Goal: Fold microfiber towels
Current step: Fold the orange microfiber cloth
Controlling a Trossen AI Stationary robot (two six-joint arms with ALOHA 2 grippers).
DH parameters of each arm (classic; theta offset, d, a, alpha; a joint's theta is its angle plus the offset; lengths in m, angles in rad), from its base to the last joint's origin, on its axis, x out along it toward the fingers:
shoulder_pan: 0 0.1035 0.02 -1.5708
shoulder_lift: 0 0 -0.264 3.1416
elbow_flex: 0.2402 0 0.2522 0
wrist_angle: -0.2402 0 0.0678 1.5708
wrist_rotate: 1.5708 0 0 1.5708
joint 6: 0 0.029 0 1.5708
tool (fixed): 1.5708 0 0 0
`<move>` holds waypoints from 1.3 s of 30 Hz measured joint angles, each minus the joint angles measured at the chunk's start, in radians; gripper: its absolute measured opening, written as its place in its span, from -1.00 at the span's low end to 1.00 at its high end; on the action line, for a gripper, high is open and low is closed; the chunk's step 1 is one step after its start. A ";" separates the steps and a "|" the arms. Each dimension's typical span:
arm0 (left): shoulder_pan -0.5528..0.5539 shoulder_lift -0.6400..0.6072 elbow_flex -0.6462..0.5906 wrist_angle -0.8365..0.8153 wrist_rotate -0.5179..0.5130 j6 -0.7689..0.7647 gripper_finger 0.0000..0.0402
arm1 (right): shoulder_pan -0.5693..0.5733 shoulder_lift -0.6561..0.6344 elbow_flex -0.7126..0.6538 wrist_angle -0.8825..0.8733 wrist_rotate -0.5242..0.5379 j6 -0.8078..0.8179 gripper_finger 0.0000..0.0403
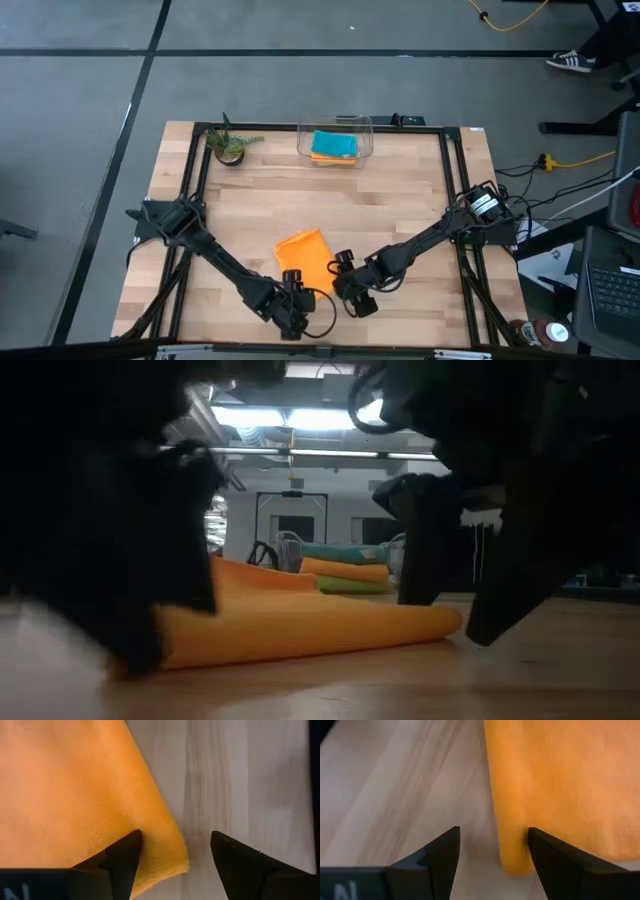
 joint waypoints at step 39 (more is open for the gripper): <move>-0.019 0.042 0.000 0.019 -0.065 -0.025 0.16 | 0.000 0.060 0.129 -0.076 0.004 -0.028 0.17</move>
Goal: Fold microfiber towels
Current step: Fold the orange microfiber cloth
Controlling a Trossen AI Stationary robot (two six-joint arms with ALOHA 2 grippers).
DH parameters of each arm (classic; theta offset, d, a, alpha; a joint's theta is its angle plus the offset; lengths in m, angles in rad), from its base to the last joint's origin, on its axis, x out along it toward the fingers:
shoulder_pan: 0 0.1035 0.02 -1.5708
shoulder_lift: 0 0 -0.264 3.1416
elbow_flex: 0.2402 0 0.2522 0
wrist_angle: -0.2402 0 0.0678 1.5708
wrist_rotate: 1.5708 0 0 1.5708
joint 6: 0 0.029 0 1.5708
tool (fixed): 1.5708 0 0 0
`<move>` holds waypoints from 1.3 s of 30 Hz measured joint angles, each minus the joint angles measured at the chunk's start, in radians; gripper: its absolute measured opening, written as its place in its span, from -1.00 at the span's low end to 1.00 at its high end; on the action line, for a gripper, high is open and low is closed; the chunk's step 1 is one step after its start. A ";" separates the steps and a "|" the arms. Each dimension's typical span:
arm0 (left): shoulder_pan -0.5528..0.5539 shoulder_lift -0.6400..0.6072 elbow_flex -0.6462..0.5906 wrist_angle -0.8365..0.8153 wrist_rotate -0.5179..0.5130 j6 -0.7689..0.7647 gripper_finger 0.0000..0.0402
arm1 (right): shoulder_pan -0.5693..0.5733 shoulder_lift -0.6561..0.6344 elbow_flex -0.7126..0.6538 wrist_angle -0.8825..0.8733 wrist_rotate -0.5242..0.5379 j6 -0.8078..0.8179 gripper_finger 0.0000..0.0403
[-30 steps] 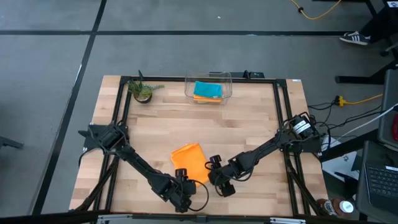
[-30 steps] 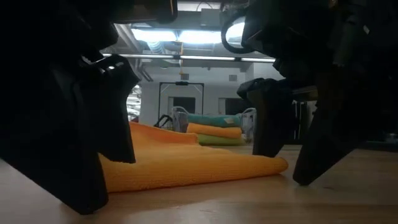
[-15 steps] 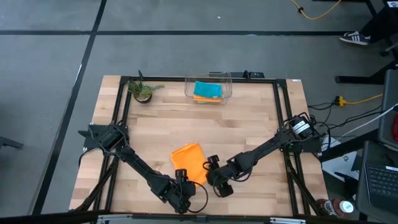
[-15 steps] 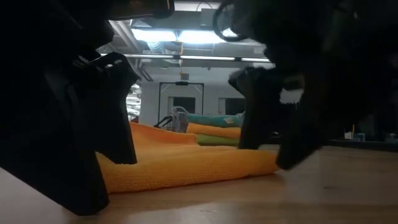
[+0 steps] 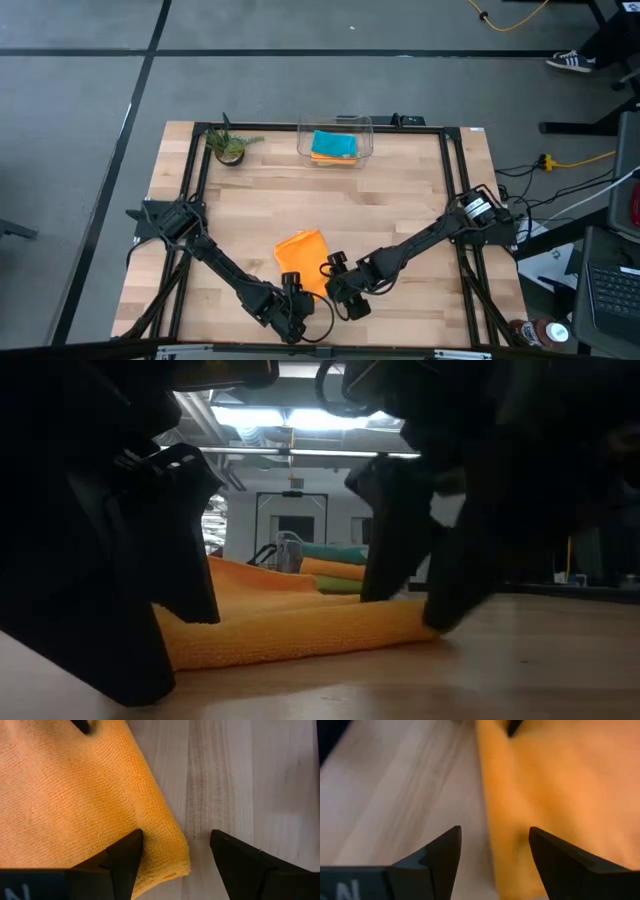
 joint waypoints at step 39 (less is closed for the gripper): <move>-0.015 0.001 0.000 -0.021 0.001 -0.054 0.16 | 0.012 0.069 0.005 -0.047 0.043 0.210 0.17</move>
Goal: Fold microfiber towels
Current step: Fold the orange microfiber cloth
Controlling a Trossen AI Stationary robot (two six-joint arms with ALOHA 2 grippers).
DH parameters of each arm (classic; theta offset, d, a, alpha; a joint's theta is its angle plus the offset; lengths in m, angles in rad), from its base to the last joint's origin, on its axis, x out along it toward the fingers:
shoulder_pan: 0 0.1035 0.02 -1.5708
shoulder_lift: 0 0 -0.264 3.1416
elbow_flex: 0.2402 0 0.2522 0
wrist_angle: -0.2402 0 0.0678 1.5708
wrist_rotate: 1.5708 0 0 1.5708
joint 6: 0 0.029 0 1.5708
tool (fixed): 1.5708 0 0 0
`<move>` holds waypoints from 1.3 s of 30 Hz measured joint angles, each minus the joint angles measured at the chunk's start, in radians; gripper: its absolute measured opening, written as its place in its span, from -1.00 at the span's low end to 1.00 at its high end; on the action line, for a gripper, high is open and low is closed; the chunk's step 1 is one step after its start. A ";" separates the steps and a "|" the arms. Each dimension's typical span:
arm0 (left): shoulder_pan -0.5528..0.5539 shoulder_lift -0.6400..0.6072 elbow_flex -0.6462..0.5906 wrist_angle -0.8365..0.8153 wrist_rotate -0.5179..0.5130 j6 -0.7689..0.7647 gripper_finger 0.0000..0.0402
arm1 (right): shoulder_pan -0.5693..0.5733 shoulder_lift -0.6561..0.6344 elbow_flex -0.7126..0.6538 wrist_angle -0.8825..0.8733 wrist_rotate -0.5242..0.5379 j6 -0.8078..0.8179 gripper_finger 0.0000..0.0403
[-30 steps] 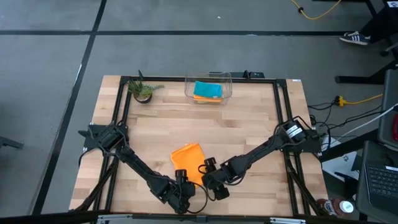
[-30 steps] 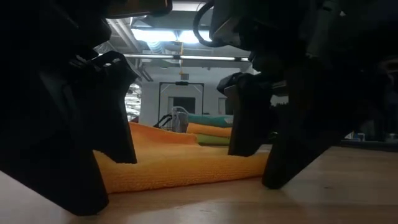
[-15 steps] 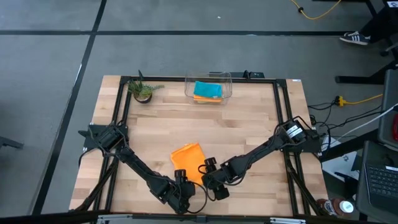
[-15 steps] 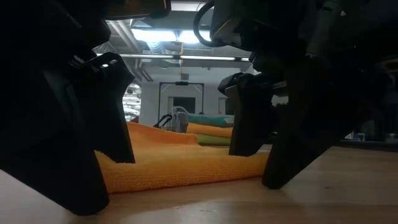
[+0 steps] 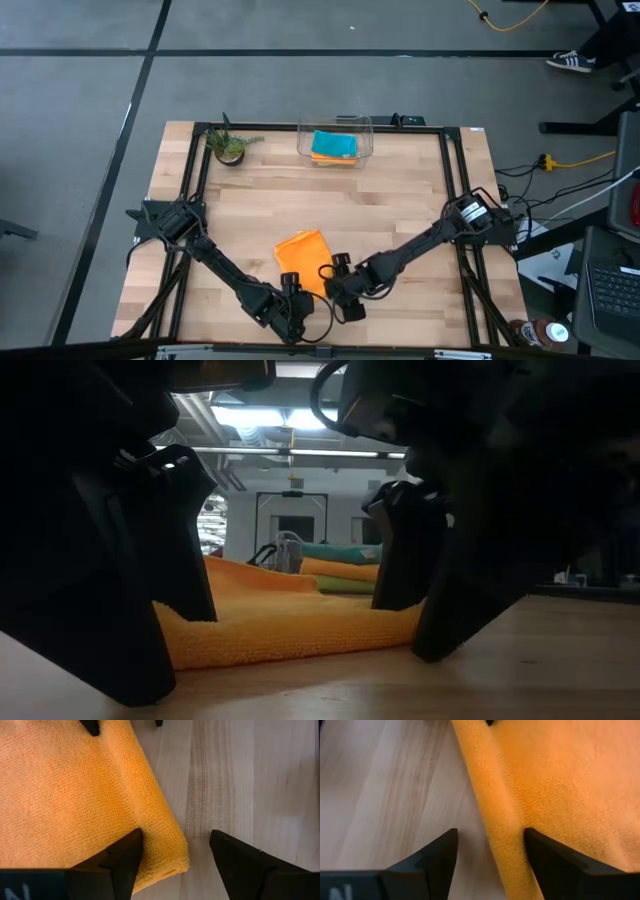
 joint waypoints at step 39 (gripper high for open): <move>-0.010 0.032 0.003 0.000 -0.030 -0.006 -0.75 | 0.027 -0.024 -0.004 -0.020 0.003 0.022 -0.72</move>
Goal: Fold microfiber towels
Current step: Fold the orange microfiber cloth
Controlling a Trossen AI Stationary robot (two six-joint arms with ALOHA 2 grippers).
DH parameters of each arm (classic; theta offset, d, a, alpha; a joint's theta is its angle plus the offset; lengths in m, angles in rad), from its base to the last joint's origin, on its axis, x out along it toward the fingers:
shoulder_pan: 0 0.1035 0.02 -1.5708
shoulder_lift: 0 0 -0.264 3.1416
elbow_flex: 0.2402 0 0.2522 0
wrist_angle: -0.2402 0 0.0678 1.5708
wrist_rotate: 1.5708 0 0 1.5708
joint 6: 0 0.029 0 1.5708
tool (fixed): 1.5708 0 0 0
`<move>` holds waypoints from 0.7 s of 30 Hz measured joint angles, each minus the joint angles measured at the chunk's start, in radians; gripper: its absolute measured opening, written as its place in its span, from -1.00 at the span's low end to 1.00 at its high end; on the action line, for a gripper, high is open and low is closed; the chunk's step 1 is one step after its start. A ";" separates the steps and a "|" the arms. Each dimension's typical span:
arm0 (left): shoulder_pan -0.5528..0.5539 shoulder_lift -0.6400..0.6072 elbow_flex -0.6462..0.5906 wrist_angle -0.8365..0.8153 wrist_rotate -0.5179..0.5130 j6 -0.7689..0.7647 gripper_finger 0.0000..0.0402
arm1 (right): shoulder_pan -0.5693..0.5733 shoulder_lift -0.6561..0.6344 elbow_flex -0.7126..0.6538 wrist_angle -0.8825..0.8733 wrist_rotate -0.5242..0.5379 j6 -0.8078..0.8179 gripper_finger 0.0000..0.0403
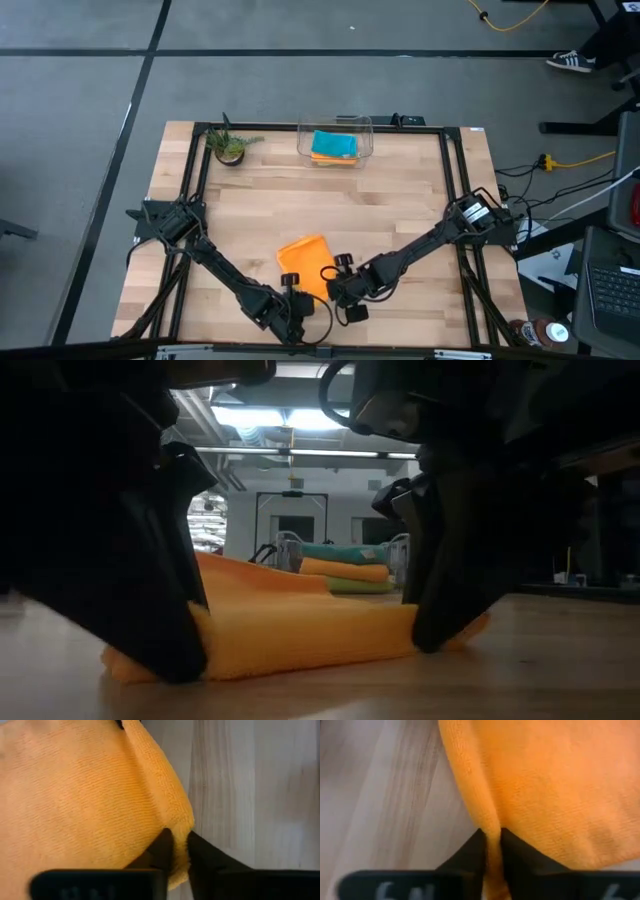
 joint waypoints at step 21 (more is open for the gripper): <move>-0.036 -0.091 0.153 0.045 0.023 0.038 -1.00 | 0.132 0.007 0.382 -0.480 -0.023 0.088 -0.97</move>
